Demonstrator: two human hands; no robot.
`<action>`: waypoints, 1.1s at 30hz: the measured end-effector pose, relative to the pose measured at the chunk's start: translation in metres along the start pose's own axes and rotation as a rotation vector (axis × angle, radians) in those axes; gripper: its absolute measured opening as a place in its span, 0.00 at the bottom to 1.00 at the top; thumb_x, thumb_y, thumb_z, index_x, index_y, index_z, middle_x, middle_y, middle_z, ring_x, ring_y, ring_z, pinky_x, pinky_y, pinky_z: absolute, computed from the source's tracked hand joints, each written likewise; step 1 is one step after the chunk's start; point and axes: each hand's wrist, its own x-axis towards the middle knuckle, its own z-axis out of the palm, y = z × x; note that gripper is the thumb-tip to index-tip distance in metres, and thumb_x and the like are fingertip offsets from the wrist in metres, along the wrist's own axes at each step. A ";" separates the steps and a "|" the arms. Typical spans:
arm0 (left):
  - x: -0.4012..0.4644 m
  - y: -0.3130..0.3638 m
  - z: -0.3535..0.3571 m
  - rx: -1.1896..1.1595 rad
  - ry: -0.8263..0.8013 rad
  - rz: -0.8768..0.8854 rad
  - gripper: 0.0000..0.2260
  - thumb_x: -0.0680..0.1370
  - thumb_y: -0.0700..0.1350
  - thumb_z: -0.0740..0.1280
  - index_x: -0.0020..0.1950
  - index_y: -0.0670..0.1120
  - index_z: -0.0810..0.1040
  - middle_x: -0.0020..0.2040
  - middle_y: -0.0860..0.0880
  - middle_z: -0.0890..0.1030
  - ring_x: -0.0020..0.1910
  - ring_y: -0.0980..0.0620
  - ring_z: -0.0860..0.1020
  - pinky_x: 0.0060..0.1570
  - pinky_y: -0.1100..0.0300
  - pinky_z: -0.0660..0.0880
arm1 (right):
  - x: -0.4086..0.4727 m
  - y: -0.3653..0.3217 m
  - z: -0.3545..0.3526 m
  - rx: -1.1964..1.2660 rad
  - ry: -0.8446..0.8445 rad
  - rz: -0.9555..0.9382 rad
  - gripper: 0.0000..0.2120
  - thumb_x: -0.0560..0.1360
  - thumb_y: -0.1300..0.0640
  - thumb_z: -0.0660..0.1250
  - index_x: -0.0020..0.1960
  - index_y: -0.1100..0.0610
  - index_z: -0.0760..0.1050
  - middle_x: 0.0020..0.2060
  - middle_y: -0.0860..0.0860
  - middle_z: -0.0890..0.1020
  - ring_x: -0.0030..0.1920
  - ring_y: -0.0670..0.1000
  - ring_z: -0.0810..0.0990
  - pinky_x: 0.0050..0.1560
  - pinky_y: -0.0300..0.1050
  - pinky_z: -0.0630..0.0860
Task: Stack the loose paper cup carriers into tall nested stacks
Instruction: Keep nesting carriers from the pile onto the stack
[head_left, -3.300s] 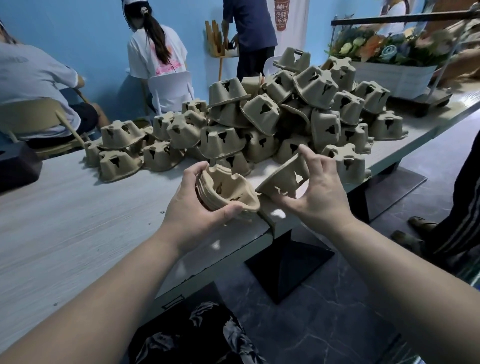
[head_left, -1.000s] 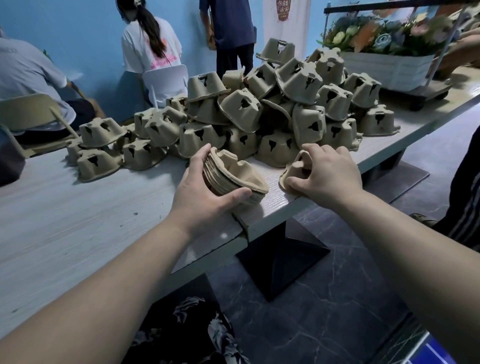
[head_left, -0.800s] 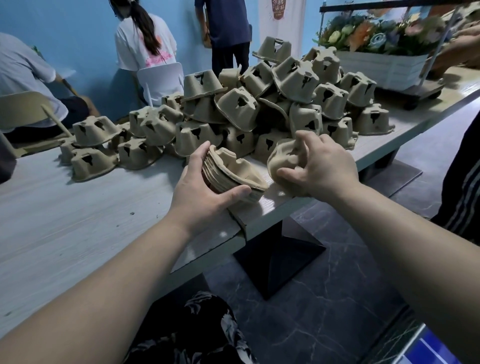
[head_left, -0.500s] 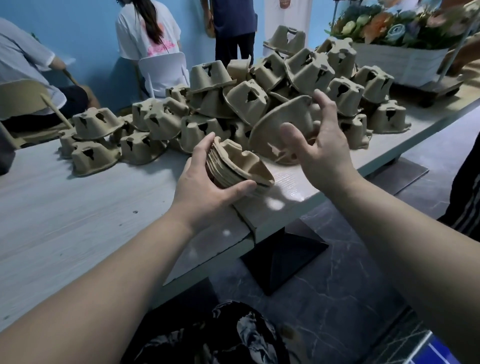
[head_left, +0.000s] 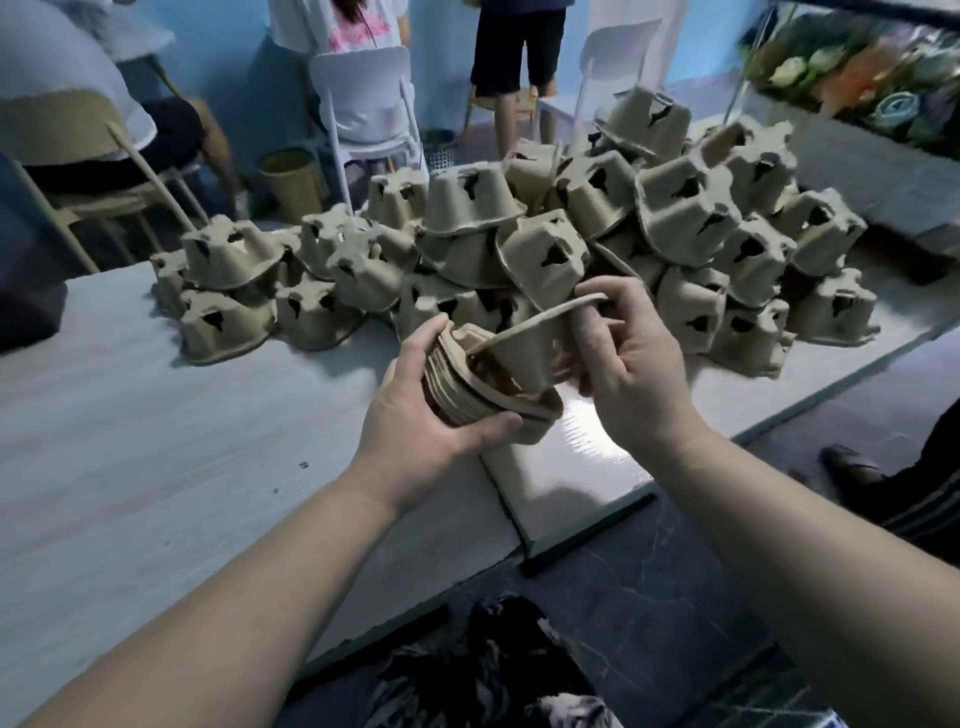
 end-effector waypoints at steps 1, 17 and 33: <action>0.001 0.002 0.000 -0.017 0.011 -0.011 0.45 0.52 0.74 0.75 0.65 0.77 0.60 0.67 0.55 0.74 0.66 0.52 0.74 0.67 0.46 0.71 | 0.001 -0.001 0.000 0.001 0.000 -0.001 0.05 0.75 0.41 0.60 0.50 0.39 0.70 0.31 0.49 0.81 0.33 0.52 0.82 0.36 0.54 0.76; -0.025 0.019 0.040 -0.072 0.256 0.047 0.41 0.59 0.56 0.77 0.68 0.63 0.62 0.60 0.63 0.74 0.62 0.59 0.75 0.65 0.61 0.72 | -0.005 0.056 -0.029 -0.298 -0.156 -0.518 0.16 0.79 0.51 0.59 0.61 0.53 0.79 0.41 0.50 0.74 0.40 0.47 0.74 0.41 0.46 0.76; -0.034 0.029 0.082 0.049 0.220 -0.035 0.54 0.60 0.56 0.82 0.78 0.58 0.53 0.73 0.54 0.68 0.70 0.58 0.69 0.66 0.69 0.65 | -0.007 0.080 -0.064 -0.405 -0.509 -0.666 0.22 0.74 0.53 0.51 0.60 0.54 0.78 0.51 0.50 0.83 0.48 0.57 0.77 0.48 0.48 0.75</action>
